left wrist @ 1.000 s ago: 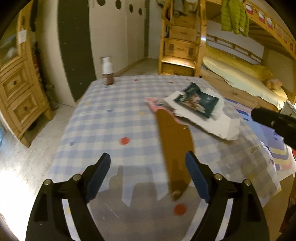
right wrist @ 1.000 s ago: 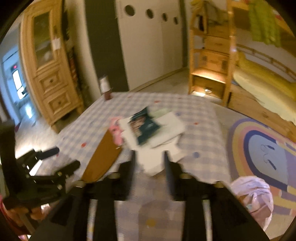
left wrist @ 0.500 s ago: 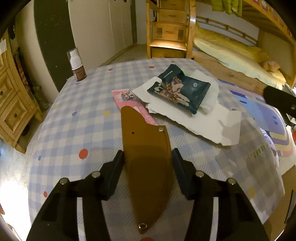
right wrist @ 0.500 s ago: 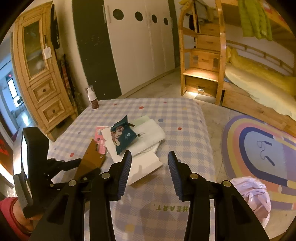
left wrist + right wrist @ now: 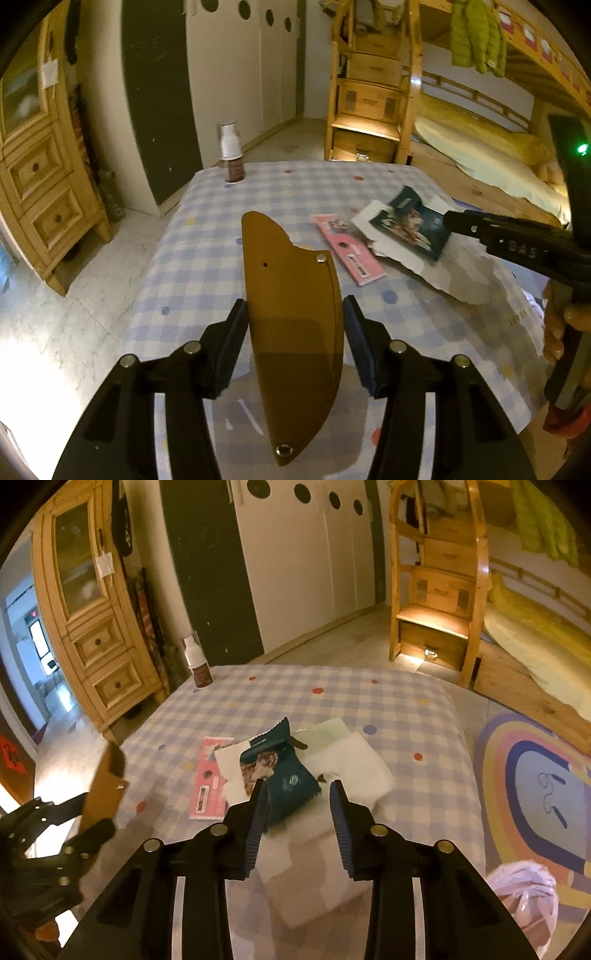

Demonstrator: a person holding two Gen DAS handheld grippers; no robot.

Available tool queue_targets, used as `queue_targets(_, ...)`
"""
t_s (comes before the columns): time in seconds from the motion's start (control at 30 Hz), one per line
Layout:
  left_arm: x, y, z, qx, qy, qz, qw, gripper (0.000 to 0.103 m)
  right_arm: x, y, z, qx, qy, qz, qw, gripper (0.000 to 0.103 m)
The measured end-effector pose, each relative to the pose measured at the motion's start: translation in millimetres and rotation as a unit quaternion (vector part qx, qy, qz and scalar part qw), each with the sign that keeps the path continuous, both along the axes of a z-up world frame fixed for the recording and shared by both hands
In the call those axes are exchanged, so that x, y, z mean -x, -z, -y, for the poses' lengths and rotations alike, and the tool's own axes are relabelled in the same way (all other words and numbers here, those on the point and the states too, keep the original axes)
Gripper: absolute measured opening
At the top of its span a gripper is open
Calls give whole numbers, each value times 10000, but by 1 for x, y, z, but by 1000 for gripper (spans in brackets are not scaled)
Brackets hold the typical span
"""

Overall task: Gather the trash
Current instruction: 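Grasp the dark snack wrapper with the right gripper while the left gripper holds the cardboard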

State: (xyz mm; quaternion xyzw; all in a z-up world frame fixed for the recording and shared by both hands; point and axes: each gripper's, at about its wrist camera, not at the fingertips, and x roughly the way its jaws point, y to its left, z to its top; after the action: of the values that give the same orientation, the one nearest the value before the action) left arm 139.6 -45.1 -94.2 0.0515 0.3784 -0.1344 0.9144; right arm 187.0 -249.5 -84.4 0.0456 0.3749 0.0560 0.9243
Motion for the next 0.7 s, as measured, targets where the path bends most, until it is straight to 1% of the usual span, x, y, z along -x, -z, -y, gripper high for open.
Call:
queue_targets(0.13,-4,2,-5,37,-77,-44,10000,51,-9,5,-3,37,-56,-134,9999,35)
queue_targets(0.17,-6,2,-5,53,-81,-58,9999,51,-8,5,-6,43,-105,-159,9998,28)
queue_targets(0.2,-6,3,-6,70,-89,-68,9999,51,-7,5,-6,29,-135,-169,9998,18)
queue_targets(0.27,-4,3,-7,80,-91,-68,9999,51,0,0,-9,-45,-214,-138,9997,7)
queue_targets(0.3,-2,3,-8,97,-96,-67,9999,51,3,-3,-11,-52,-230,-97,9997,4)
queue_targets(0.43,7,-1,-9,188,-85,-66,9998,51,27,-25,-21,-31,-319,178,9993,2)
queue_targets(0.5,15,-7,-6,245,-8,12,9997,51,41,-35,-20,-89,-306,283,9991,2)
queue_targets(0.6,27,-14,5,320,160,123,9993,51,66,-47,-13,-85,-124,418,9990,2)
queue_targets(0.67,35,-16,17,346,320,175,9987,51,83,-50,-1,-154,73,473,9987,2)
queue_targets(0.7,40,-17,27,350,457,206,9981,51,97,-51,10,-166,264,511,9982,2)
